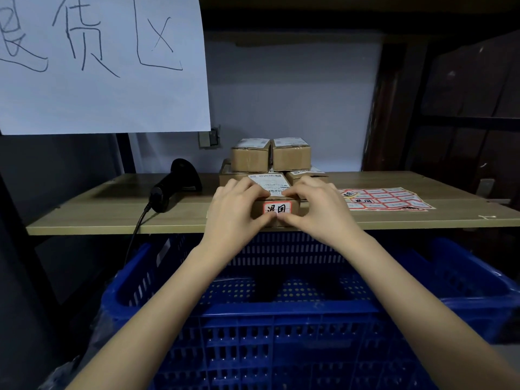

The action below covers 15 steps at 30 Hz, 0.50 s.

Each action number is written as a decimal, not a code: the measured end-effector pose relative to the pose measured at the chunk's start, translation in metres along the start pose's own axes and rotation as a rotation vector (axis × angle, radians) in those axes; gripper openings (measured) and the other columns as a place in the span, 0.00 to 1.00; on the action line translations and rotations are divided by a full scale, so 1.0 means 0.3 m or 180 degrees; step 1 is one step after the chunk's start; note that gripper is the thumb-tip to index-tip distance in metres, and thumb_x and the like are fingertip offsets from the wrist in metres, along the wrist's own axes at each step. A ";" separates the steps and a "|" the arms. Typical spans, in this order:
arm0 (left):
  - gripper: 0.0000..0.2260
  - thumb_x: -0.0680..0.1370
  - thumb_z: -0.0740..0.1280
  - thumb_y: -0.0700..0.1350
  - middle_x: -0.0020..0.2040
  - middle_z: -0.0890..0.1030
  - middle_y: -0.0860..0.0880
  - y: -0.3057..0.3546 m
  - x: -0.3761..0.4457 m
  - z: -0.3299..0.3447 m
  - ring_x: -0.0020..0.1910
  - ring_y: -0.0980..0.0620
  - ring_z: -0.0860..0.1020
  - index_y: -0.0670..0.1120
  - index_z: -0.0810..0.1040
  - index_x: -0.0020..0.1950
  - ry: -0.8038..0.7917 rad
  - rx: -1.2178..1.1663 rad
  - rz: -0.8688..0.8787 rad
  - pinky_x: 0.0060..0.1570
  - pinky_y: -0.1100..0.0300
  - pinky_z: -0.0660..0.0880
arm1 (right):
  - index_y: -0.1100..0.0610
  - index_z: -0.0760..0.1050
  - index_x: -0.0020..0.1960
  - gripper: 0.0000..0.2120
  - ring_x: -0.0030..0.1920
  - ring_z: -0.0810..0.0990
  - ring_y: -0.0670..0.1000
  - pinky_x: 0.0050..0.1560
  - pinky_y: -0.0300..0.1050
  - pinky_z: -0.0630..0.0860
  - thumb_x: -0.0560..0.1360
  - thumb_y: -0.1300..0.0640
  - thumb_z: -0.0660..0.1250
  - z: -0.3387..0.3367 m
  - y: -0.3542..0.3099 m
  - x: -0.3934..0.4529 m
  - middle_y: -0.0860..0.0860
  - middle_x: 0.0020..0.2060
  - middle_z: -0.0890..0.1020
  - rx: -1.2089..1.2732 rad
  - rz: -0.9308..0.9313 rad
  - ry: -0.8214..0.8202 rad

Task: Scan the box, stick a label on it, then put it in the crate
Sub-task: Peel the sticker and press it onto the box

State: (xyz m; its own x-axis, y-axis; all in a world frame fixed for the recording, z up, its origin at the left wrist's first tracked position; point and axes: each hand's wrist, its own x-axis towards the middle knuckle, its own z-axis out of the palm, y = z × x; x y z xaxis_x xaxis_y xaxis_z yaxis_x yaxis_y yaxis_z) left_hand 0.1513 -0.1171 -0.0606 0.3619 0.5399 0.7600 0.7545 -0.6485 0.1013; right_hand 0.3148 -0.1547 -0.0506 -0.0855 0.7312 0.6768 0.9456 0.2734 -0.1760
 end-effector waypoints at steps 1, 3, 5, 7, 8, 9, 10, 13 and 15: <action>0.16 0.68 0.69 0.54 0.47 0.80 0.48 0.003 -0.001 0.002 0.48 0.44 0.76 0.47 0.80 0.51 -0.0005 0.0018 -0.0019 0.46 0.54 0.68 | 0.54 0.79 0.56 0.20 0.54 0.76 0.52 0.48 0.43 0.62 0.67 0.46 0.72 0.004 -0.004 0.000 0.49 0.50 0.80 -0.0045 -0.0005 0.0019; 0.15 0.68 0.70 0.52 0.48 0.80 0.48 0.004 -0.004 0.001 0.49 0.44 0.75 0.46 0.80 0.51 0.0010 -0.0036 -0.0062 0.46 0.54 0.68 | 0.55 0.79 0.56 0.19 0.54 0.76 0.53 0.49 0.44 0.63 0.68 0.48 0.72 0.006 -0.006 0.001 0.50 0.49 0.80 0.0010 0.0001 0.0026; 0.14 0.69 0.70 0.51 0.49 0.80 0.48 0.004 -0.004 -0.007 0.50 0.44 0.75 0.47 0.80 0.52 -0.0056 -0.0077 -0.0059 0.47 0.55 0.67 | 0.55 0.79 0.57 0.18 0.55 0.76 0.53 0.53 0.47 0.68 0.69 0.51 0.72 -0.003 -0.001 0.001 0.51 0.49 0.80 0.0112 -0.0019 -0.0071; 0.17 0.69 0.70 0.52 0.51 0.79 0.49 -0.004 -0.003 -0.017 0.52 0.46 0.75 0.48 0.79 0.55 -0.0239 -0.0143 -0.0082 0.49 0.54 0.67 | 0.55 0.79 0.58 0.18 0.56 0.76 0.52 0.57 0.48 0.71 0.69 0.54 0.72 -0.016 0.014 0.001 0.51 0.51 0.80 0.0318 -0.0028 -0.0249; 0.20 0.68 0.70 0.53 0.52 0.79 0.49 -0.011 -0.003 -0.024 0.53 0.47 0.74 0.48 0.78 0.58 -0.0357 -0.0371 -0.0182 0.52 0.54 0.69 | 0.55 0.78 0.59 0.19 0.56 0.76 0.50 0.58 0.44 0.72 0.70 0.54 0.72 -0.025 0.022 0.000 0.50 0.53 0.79 0.0601 0.0049 -0.0337; 0.23 0.68 0.70 0.54 0.53 0.78 0.49 -0.015 -0.003 -0.037 0.54 0.49 0.74 0.47 0.76 0.61 -0.0429 -0.0759 -0.0366 0.55 0.55 0.70 | 0.56 0.77 0.61 0.19 0.56 0.76 0.48 0.58 0.39 0.72 0.71 0.55 0.72 -0.037 0.029 -0.002 0.50 0.55 0.78 0.0990 0.0183 -0.0366; 0.24 0.69 0.70 0.54 0.54 0.77 0.49 -0.020 -0.003 -0.050 0.56 0.50 0.74 0.46 0.75 0.63 -0.0411 -0.1208 -0.0609 0.57 0.57 0.70 | 0.56 0.76 0.62 0.19 0.56 0.76 0.47 0.57 0.32 0.71 0.72 0.56 0.70 -0.050 0.037 -0.002 0.51 0.57 0.77 0.1384 0.0361 -0.0316; 0.20 0.77 0.63 0.49 0.60 0.76 0.46 -0.028 0.007 -0.078 0.59 0.52 0.74 0.44 0.71 0.67 -0.0390 -0.1871 -0.1368 0.59 0.62 0.68 | 0.57 0.74 0.64 0.15 0.56 0.75 0.47 0.52 0.30 0.71 0.78 0.58 0.61 -0.068 0.051 0.000 0.52 0.57 0.78 0.1925 0.1014 -0.0194; 0.18 0.79 0.59 0.47 0.64 0.76 0.44 -0.018 0.018 -0.079 0.62 0.50 0.74 0.42 0.72 0.67 -0.0570 -0.2042 -0.1715 0.59 0.61 0.66 | 0.59 0.73 0.65 0.16 0.52 0.75 0.48 0.47 0.37 0.72 0.81 0.58 0.55 -0.062 0.033 0.007 0.54 0.53 0.79 0.2130 0.1366 -0.0553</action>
State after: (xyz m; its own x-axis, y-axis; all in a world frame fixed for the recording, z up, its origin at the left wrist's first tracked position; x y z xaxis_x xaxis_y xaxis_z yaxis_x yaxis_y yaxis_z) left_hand 0.1362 -0.1235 -0.0418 0.1647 0.9033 0.3962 0.4121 -0.4280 0.8044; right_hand 0.3297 -0.1621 -0.0375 0.1424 0.9288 0.3422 0.5238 0.2226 -0.8222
